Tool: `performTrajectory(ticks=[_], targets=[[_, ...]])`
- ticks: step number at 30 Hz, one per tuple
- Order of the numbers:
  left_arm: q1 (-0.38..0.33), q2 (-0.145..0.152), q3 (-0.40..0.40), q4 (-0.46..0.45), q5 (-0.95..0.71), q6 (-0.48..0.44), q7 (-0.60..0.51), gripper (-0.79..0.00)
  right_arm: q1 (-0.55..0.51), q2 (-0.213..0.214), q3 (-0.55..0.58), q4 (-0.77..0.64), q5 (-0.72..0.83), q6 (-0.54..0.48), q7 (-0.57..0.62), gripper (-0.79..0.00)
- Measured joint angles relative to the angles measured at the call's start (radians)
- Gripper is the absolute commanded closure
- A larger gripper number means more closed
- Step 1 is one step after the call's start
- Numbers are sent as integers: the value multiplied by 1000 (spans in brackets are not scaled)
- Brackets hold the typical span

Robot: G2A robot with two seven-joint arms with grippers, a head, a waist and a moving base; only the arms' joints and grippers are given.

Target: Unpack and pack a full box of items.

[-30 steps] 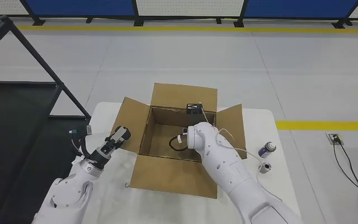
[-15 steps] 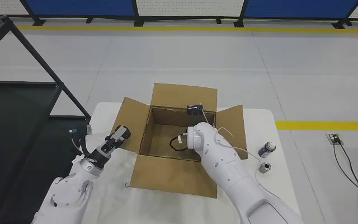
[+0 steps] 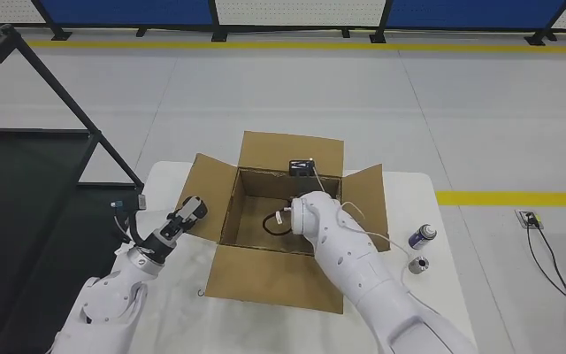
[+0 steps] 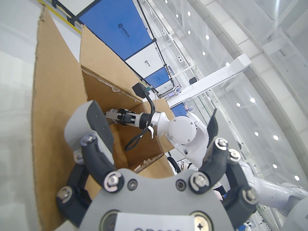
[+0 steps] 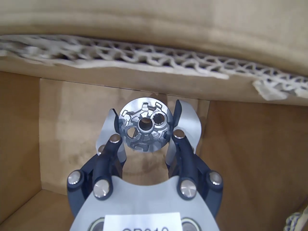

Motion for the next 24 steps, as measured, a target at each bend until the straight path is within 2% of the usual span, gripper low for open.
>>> performTrajectory(ticks=[7, 16, 24], targets=[[-18, -2, 14, 10, 0, 1, -4, -785, -100, 42, 47, -218, -57, -38, 61, 0], [-35, -4, 30, 17, 4, 2, -5, -785, -387, 120, 150, -755, -232, -100, 234, 0], [-42, -6, 40, 19, 5, 4, -5, -785, -546, 145, 196, -1075, -264, -193, 284, 0]])
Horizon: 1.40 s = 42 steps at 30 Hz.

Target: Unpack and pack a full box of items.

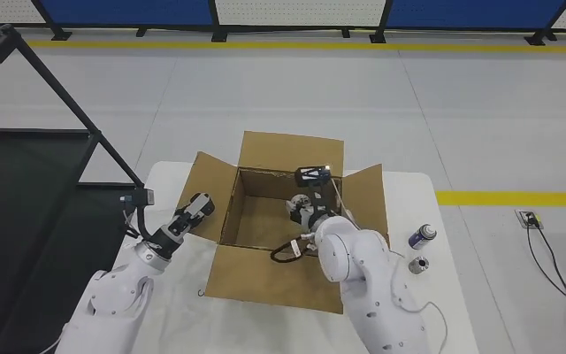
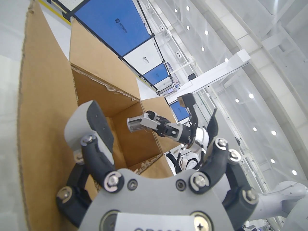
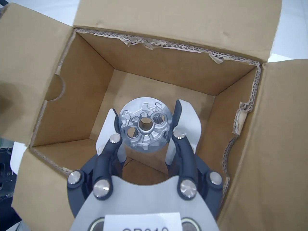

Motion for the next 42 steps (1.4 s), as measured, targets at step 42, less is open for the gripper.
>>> performTrajectory(ticks=[42], targets=[[-48, -9, 55, 3, 30, 26, -9, -785, -491, 62, 495, -470, 120, 104, -164, 0]])
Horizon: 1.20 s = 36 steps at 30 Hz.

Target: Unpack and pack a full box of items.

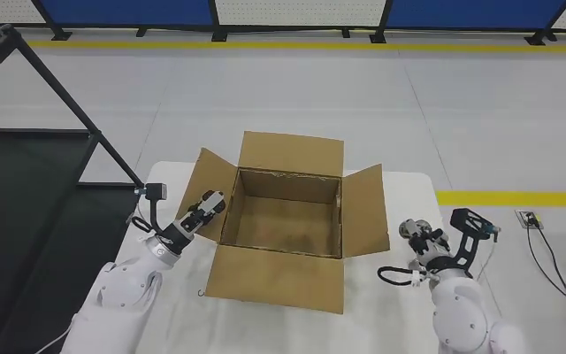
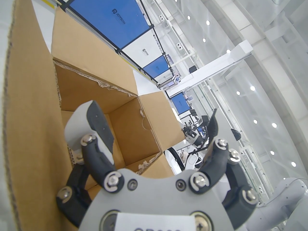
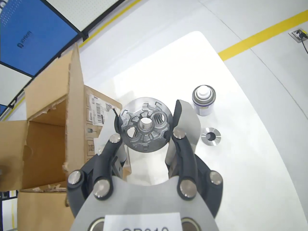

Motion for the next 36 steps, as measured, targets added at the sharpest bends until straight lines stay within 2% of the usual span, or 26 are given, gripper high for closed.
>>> performTrajectory(ticks=[10, 24, 36], targets=[[6, -1, 6, -11, 12, 8, 4, -785, 27, 26, 13, 101, -104, -112, 176, 0], [23, -1, 4, -29, 20, 18, 13, -785, 99, 45, -36, 227, -229, -127, 311, 0], [29, -1, 2, -33, 20, 17, 21, -785, 165, 51, -69, 340, -272, -101, 337, 0]])
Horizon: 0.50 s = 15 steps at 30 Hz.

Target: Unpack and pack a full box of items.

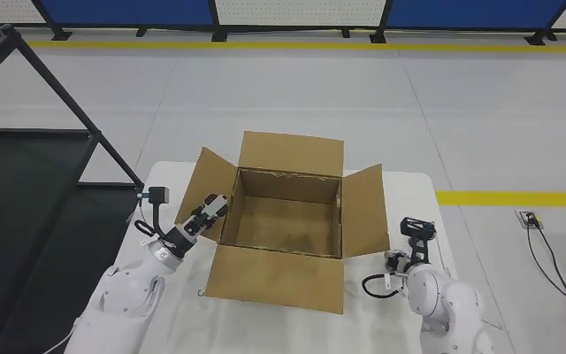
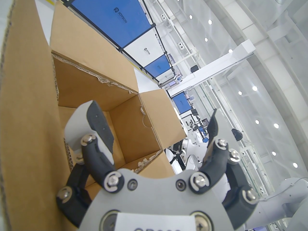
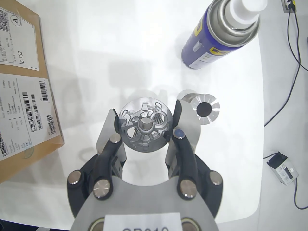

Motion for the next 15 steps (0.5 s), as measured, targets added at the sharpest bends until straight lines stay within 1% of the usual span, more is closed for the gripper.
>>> performTrajectory(ticks=[8, 9, 10, 12, 13, 15], targets=[[-5, 0, 0, 0, 2, 0, -6, -785, 0, 3, -5, 24, 11, 9, -11, 0], [-6, 0, 0, 0, 2, 0, -7, -785, 1, 4, -6, 26, 12, 10, -11, -34], [-6, 0, 0, 0, 3, 0, -7, -785, 1, 4, -7, 28, 13, 11, -12, -89], [-7, 0, 0, 1, 5, -1, -8, -785, 2, 5, -8, 32, 14, 12, -12, -225], [-7, 0, 0, 1, 5, -1, -8, -785, 2, 6, -8, 33, 16, 13, -12, -265], [-7, 0, 0, 1, 6, 0, -8, -785, 3, 7, -8, 36, 19, 14, -12, -299]])
